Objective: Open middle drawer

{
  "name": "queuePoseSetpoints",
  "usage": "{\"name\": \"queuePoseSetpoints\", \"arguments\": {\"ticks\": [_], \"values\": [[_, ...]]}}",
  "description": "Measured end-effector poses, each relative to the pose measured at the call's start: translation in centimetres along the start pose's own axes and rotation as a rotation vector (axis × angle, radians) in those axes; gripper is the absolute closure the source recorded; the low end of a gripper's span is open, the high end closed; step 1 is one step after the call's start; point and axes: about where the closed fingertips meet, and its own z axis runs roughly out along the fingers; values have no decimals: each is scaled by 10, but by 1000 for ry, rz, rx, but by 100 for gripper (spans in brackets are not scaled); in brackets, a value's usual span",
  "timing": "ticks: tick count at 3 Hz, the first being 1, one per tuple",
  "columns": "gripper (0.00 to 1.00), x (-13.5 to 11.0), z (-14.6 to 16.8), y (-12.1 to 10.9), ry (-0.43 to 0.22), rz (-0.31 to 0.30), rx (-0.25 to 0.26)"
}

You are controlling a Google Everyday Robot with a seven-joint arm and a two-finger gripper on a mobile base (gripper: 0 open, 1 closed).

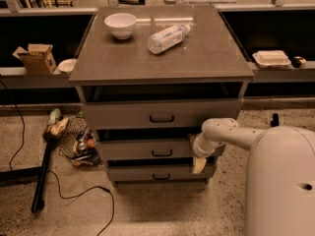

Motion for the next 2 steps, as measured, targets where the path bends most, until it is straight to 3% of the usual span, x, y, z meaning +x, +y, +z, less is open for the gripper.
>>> {"name": "queuePoseSetpoints", "arguments": {"ticks": [2], "values": [[61, 1, -6, 2, -20, 18, -1]]}}
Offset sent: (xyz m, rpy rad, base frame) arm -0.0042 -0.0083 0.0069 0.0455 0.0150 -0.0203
